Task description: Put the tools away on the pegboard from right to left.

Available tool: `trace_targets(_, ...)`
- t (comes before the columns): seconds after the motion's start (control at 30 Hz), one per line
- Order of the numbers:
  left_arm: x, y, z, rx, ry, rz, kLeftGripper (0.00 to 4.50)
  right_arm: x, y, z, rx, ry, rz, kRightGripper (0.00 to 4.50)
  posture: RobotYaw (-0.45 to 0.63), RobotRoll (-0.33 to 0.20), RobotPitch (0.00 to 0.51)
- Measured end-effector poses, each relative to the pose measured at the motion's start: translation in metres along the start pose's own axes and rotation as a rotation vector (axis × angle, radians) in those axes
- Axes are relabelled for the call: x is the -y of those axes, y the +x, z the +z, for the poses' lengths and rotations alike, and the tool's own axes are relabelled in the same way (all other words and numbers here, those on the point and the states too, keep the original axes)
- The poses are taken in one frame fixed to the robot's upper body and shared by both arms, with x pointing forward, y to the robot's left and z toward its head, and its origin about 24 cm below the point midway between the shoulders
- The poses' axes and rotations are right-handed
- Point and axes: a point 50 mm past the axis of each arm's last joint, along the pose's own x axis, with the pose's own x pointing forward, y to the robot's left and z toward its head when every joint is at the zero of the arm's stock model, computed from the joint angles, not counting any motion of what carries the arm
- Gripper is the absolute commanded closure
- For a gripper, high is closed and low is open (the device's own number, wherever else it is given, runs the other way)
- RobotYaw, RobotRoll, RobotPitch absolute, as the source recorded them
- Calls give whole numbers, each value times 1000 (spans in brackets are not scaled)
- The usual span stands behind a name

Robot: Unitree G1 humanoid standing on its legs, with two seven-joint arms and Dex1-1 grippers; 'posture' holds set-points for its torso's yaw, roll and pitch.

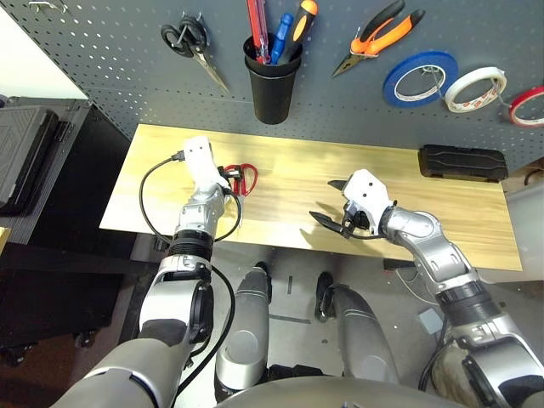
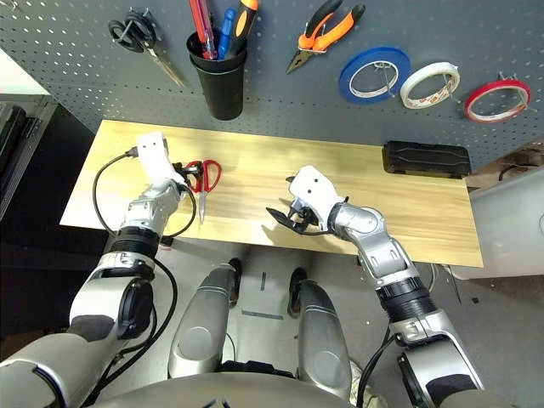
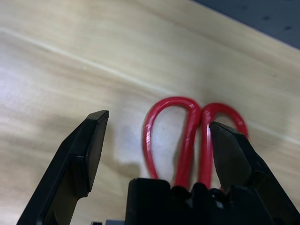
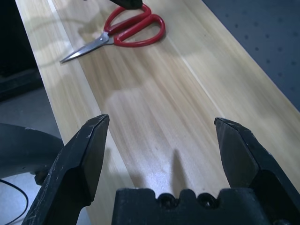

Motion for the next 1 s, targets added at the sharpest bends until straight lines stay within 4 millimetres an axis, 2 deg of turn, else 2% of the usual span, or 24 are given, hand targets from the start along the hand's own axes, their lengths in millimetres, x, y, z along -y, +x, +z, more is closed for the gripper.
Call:
trace_targets(0.23,-10,3,-14,-64,14,53,24,1,1,2,9,-9,-1,0,267,0,327)
trace_targets(0.47,0,7,-17,-75,47,28,24,2,0,2,7,-12,0,0,254,0,322)
trace_targets(0.6,1,8,-21,-79,70,25,953,2,-1,3,17,-12,17,0,255,0,320)
trace_targets(0.8,1,8,-22,-75,71,26,3359,0,-2,9,66,-24,60,0,272,0,313)
trace_targets(0.9,2,7,-23,-62,60,22,4401,0,-3,11,82,-29,71,0,281,0,308)
trace_targets(1.0,3,4,-27,-44,38,14,4458,0,-1,13,100,-40,77,0,294,0,302)
